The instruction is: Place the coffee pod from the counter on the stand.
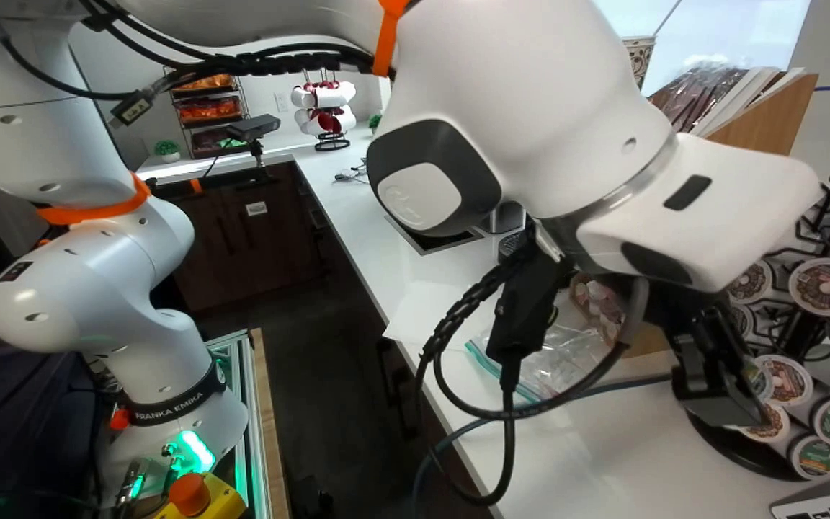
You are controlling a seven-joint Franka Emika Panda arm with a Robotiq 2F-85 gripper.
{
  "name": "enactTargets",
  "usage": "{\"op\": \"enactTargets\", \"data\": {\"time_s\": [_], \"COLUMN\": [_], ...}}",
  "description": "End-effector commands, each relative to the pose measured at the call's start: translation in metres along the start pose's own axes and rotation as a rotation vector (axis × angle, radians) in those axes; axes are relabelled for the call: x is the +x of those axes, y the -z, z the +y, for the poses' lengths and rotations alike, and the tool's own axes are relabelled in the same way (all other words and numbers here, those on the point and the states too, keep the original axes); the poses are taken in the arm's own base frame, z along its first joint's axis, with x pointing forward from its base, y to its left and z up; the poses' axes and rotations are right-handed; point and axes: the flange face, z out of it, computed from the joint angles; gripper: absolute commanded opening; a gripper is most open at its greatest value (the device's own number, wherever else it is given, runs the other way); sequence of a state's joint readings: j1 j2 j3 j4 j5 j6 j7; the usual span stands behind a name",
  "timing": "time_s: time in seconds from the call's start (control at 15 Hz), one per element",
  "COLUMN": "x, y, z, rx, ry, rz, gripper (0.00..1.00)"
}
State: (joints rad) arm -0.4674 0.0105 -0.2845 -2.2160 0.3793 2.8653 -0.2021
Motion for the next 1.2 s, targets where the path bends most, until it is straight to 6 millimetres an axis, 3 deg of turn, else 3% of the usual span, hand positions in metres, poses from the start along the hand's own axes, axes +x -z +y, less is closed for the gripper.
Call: {"op": "enactTargets", "data": {"time_s": [0.0, 0.13, 0.2, 0.6, 0.67, 1.13], "x": [-0.01, -0.005, 0.0, 0.0, 0.0, 0.034], "y": [0.027, 0.032, 0.023, 0.029, 0.029, 0.05], "z": [-0.017, -0.026, -0.022, -0.027, -0.027, -0.022], "rx": [0.088, 0.121, 0.097, 0.12, 0.12, 0.197], "ry": [0.06, 0.056, 0.053, 0.058, 0.058, -0.034], "rz": [0.091, 0.122, 0.094, 0.109, 0.109, 0.155], "gripper": [0.29, 0.29, 0.54, 0.54, 0.29, 0.29]}}
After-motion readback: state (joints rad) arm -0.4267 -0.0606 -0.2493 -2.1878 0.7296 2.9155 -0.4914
